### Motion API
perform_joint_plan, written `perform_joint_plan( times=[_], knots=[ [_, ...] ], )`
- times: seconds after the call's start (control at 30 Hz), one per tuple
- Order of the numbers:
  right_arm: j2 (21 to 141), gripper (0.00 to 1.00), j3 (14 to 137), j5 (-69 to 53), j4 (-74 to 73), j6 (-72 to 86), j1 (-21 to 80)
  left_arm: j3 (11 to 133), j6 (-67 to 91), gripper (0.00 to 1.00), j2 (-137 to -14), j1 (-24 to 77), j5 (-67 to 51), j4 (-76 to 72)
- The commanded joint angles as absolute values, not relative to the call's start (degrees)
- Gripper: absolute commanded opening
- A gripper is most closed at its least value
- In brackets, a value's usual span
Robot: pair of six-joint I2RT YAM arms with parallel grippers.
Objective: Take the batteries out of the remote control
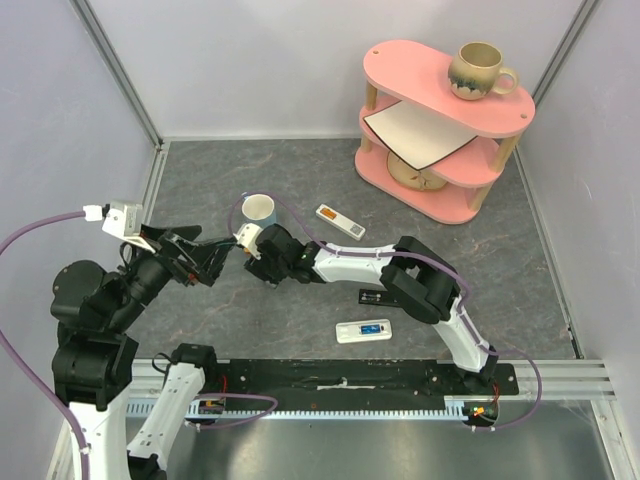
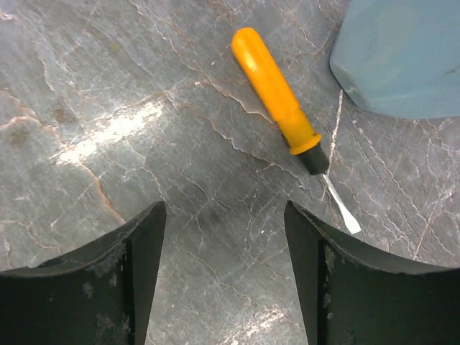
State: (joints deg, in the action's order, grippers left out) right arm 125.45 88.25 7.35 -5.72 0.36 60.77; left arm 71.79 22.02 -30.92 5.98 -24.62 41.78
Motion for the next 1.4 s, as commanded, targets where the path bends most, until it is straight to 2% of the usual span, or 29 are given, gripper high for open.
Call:
perform_joint_plan(
  times=[0.0,0.37,0.63,0.97,1.17,1.37],
  knots=[
    [121.72,0.73,90.78,3.70,-4.57,-3.15,61.08,71.37,18.90,0.99,-30.32,5.98,-25.31,42.89],
    [129.01,0.74,101.86,0.35,-6.06,-4.39,60.29,70.14,15.12,0.99,-33.66,5.98,-26.71,43.42],
    [139.03,0.75,115.30,2.03,-9.93,-4.48,57.31,66.97,14.41,0.99,-35.94,5.98,-31.02,36.22],
    [144.49,0.74,116.98,0.09,-11.77,-4.66,54.32,64.60,12.92,0.99,-34.89,5.98,-32.17,34.89],
    [142.83,0.65,112.51,-2.11,-13.36,-4.75,54.23,63.98,12.57,0.99,-34.37,5.98,-32.17,34.98],
    [140.45,0.42,106.79,-5.10,-13.27,-4.48,54.75,63.54,12.39,0.99,-34.54,5.98,-31.90,34.98]
  ],
)
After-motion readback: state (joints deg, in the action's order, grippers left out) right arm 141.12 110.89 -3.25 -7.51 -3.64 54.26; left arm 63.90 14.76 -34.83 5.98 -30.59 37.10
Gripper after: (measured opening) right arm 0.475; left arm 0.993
